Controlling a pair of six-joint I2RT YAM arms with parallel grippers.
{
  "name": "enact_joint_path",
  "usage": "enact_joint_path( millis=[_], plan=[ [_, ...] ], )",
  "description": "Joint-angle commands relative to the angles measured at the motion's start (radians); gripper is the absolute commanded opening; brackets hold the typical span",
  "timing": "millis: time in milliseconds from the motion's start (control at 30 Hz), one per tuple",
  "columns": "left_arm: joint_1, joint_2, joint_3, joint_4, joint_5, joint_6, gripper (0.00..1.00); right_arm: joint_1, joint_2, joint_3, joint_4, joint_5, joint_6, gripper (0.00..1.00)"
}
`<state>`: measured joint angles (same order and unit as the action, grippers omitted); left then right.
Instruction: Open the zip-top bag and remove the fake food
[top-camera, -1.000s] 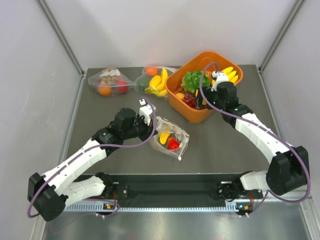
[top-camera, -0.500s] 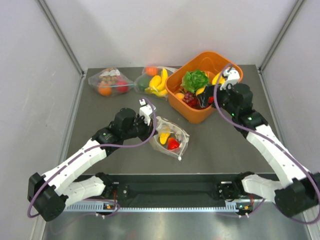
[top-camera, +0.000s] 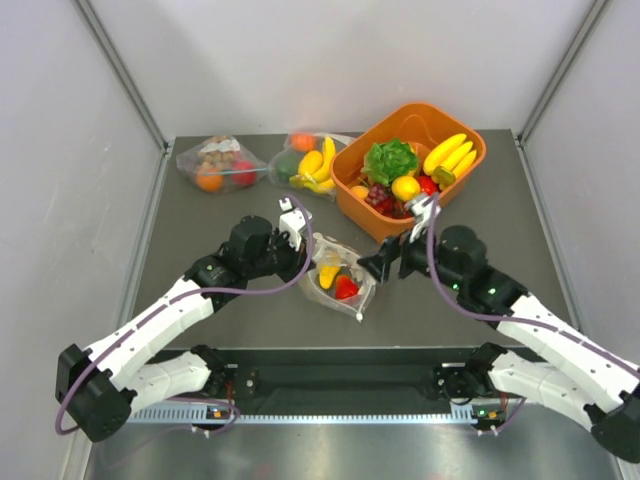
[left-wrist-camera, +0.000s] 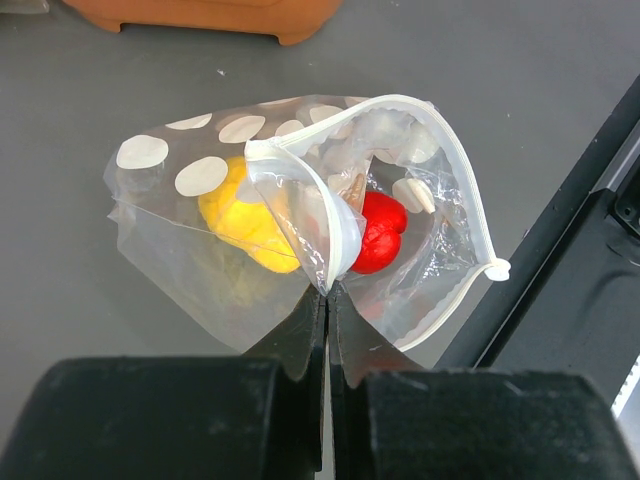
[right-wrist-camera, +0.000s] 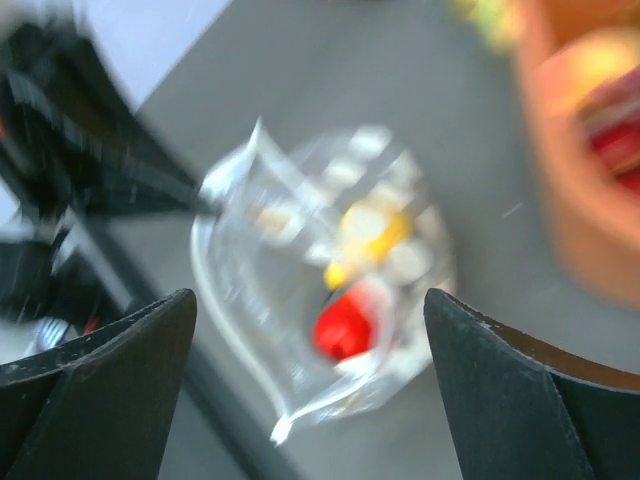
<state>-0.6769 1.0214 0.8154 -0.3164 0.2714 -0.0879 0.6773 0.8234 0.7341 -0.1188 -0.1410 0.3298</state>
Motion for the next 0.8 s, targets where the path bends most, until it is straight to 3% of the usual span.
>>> enact_joint_path(
  millis=[0, 267, 533, 767],
  plan=[
    [0.002, 0.003, 0.037, 0.031, 0.006, -0.003, 0.0, 0.105, 0.028, -0.07, 0.106, -0.02, 0.104, 0.93],
    [0.002, 0.005, 0.036, 0.031, 0.011, -0.004, 0.0, 0.272, 0.184, -0.148, 0.313, -0.008, 0.186, 0.86],
    [0.002, 0.0, 0.036, 0.031, 0.014, -0.004, 0.0, 0.289, 0.336, -0.134, 0.404, 0.09, 0.219, 0.82],
    [0.002, -0.009, 0.034, 0.036, 0.022, -0.007, 0.0, 0.281, 0.336, -0.171, 0.439, 0.234, 0.282, 0.81]
  ],
)
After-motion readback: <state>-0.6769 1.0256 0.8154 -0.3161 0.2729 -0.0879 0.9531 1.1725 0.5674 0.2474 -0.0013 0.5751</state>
